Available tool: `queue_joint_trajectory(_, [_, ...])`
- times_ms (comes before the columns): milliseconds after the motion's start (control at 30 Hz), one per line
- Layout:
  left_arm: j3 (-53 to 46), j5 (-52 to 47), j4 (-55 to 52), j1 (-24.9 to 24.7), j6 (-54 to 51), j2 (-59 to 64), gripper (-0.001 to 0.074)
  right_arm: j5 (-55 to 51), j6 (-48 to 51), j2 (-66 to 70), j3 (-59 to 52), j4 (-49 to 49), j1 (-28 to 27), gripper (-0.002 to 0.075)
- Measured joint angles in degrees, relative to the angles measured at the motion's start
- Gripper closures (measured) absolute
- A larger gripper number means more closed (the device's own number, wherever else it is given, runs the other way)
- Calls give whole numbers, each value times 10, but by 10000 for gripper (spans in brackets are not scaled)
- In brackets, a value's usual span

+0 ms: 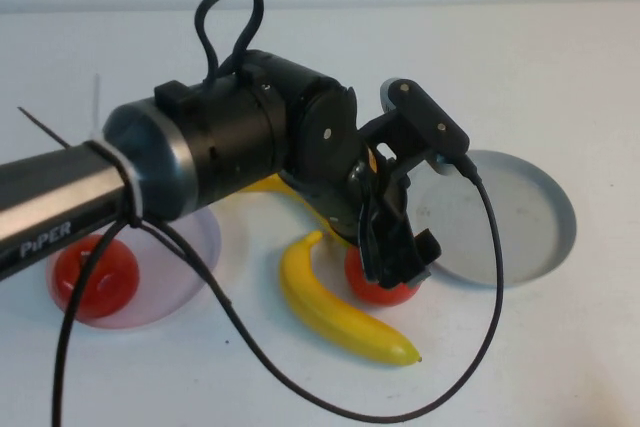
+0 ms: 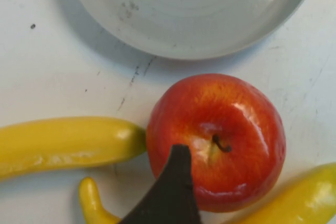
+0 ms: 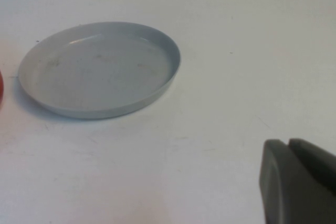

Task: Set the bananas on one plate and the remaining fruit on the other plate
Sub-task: Put one type of fruit in the left plate

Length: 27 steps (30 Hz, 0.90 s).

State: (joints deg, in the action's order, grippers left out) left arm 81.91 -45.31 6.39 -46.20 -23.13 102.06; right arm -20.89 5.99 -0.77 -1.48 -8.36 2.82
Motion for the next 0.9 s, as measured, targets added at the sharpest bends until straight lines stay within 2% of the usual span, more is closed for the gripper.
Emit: queue_joint_trajectory(900, [19, 15, -48, 0, 3, 80, 66, 0, 0, 0, 0, 0, 0, 742])
